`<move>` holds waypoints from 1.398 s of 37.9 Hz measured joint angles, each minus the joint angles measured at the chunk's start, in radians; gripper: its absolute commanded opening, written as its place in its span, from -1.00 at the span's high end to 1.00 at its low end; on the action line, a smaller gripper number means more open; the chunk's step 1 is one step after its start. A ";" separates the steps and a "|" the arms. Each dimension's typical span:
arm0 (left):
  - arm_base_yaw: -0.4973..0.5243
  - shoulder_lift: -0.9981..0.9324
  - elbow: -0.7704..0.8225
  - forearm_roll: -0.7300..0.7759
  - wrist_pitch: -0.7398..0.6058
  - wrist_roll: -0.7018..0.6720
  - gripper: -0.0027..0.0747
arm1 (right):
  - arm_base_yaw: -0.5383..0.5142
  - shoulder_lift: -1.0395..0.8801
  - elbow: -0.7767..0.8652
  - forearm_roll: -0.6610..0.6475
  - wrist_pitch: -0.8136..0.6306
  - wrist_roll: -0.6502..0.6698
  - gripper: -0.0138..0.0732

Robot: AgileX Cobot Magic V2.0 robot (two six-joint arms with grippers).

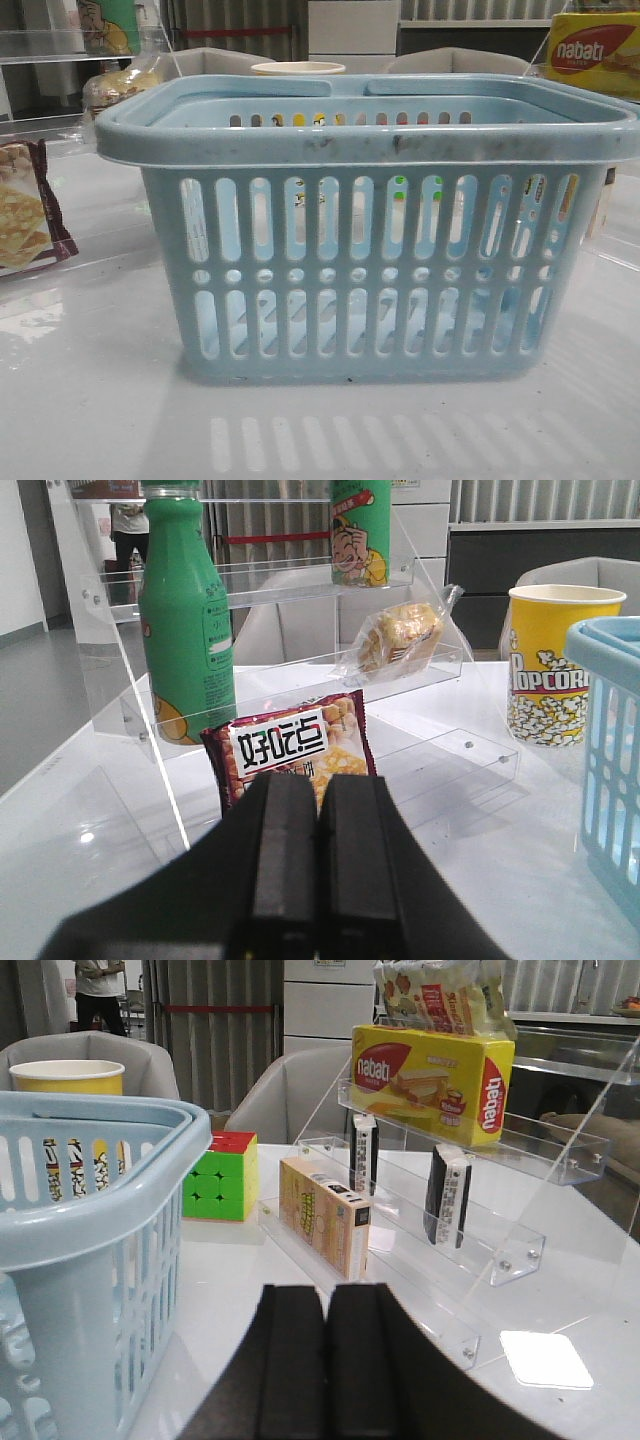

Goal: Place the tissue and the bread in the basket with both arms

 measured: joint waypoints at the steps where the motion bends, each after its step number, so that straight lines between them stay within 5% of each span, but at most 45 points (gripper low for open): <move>1: 0.000 0.000 0.000 0.000 0.000 0.000 0.70 | 0.000 0.000 0.000 0.000 0.000 0.000 0.62; 46: 0.000 0.000 -0.007 0.000 -0.059 0.000 0.70 | 0.000 0.000 0.000 0.000 -0.026 0.000 0.62; 53: 0.000 0.000 -0.109 0.000 -0.064 0.000 0.70 | 0.000 0.000 -0.109 0.000 0.044 0.000 0.62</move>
